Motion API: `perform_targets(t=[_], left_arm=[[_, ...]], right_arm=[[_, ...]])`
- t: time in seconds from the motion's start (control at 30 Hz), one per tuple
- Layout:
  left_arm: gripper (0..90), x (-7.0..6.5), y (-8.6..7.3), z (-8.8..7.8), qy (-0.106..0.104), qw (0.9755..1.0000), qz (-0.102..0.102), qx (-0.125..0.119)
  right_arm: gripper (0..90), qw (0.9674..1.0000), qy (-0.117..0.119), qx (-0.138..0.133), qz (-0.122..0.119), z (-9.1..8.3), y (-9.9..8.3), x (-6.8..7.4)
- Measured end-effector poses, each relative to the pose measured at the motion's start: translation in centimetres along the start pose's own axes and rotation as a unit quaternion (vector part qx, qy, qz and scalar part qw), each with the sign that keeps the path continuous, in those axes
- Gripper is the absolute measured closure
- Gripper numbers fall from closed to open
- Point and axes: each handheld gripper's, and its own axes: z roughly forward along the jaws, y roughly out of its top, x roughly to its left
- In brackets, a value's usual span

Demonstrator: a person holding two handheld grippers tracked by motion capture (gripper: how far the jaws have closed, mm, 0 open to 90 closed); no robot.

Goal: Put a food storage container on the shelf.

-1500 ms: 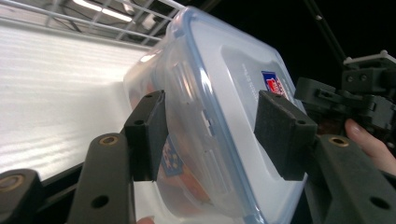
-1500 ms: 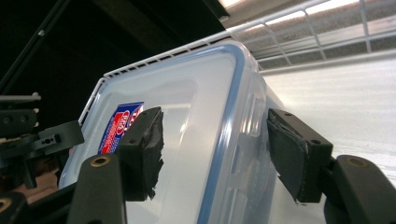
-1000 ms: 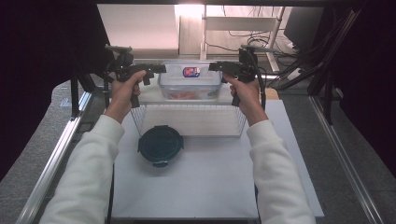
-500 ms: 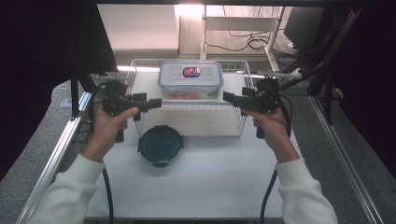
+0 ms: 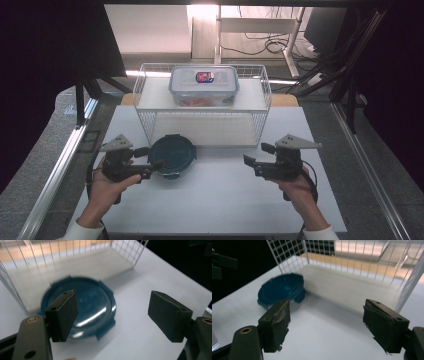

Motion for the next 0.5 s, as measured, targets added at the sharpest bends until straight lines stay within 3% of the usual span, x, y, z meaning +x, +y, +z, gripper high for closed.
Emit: perform_targets(t=[0.1, 0.2, 0.33, 0.5], left_arm=[[23.0, -0.3, -1.5, 0.6, 0.015, 0.9996, 0.013, 0.020], [22.9, -0.3, -2.6, 1.3, 0.013, 0.9989, 0.015, 0.042], [23.2, 0.4, -3.6, 2.0, 0.020, 0.9985, 0.001, 0.052], [23.2, 1.1, -4.7, 3.1, 0.040, 0.9965, -0.003, 0.073]], right_arm=[[21.9, 0.9995, 0.016, 0.024, 0.011, 0.8, -1.9, 0.0], [22.5, 0.9990, 0.015, 0.039, 0.014, 1.3, -3.5, -0.1], [23.6, 0.9975, 0.019, 0.064, 0.023, 2.0, -5.7, -0.1], [24.1, 0.9962, 0.018, 0.084, 0.016, 2.7, -6.7, 0.0]])
